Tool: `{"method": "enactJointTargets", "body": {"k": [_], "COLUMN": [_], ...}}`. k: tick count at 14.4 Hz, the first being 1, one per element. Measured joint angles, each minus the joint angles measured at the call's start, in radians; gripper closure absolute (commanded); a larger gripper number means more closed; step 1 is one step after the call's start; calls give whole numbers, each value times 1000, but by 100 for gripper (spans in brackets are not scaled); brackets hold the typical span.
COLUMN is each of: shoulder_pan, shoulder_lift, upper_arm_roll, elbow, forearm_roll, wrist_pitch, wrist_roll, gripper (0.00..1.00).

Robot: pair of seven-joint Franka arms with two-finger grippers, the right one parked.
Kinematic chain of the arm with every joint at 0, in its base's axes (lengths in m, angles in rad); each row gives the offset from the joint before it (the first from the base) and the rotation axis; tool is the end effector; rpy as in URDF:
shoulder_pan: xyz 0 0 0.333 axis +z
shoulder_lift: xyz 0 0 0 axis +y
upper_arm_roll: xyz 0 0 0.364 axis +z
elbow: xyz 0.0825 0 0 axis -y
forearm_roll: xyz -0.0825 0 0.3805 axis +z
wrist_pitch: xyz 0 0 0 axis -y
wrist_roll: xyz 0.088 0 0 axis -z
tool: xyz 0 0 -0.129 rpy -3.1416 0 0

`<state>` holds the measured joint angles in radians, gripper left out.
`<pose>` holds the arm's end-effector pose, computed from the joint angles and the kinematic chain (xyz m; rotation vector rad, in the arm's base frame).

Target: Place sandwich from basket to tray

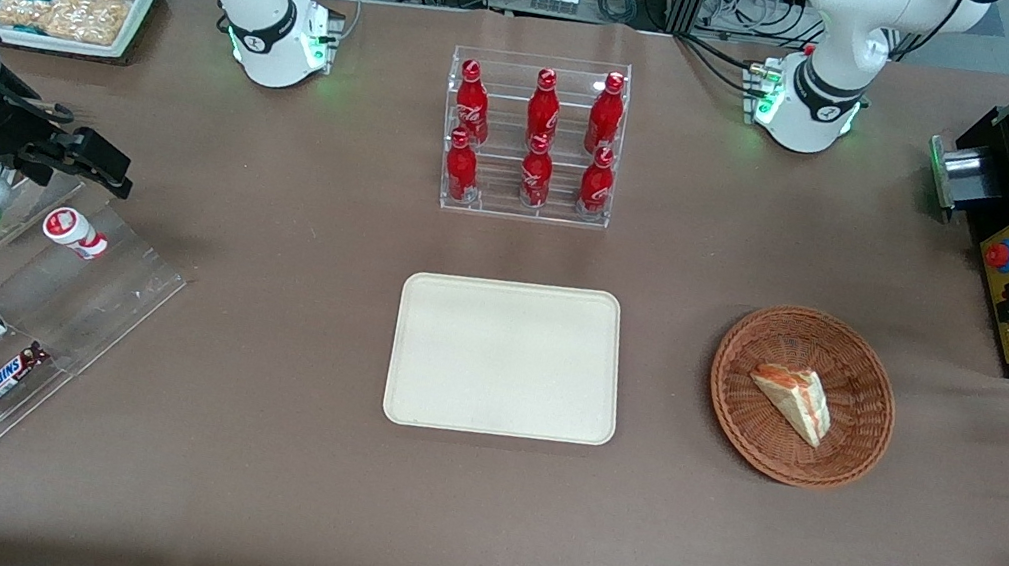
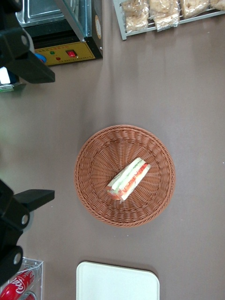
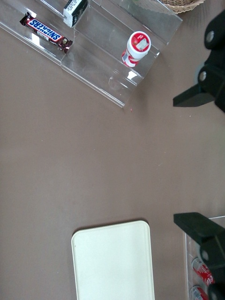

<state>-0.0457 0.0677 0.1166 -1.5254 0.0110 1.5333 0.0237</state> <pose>0.5678 0.0393 0.6308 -3.1233 -0.0738 0.0940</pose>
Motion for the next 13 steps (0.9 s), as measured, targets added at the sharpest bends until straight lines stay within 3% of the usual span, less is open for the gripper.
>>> {"method": "enactJointTargets", "body": {"k": [5,7,10,13], "shoulder_pan": [-3,-17,-88,-139], "shoulder_lift": [23,65,155,234], "upper_arm_roll": [-8,-20,-27,-33], "elbow": [-40,-138,-276,-303], "forearm_roll": [0,0,1,4], "wrist_pitch": [29,159,391,503], "wrist_roll": [0,-45,-350,-623], "gripper": [0,0,0,0]}}
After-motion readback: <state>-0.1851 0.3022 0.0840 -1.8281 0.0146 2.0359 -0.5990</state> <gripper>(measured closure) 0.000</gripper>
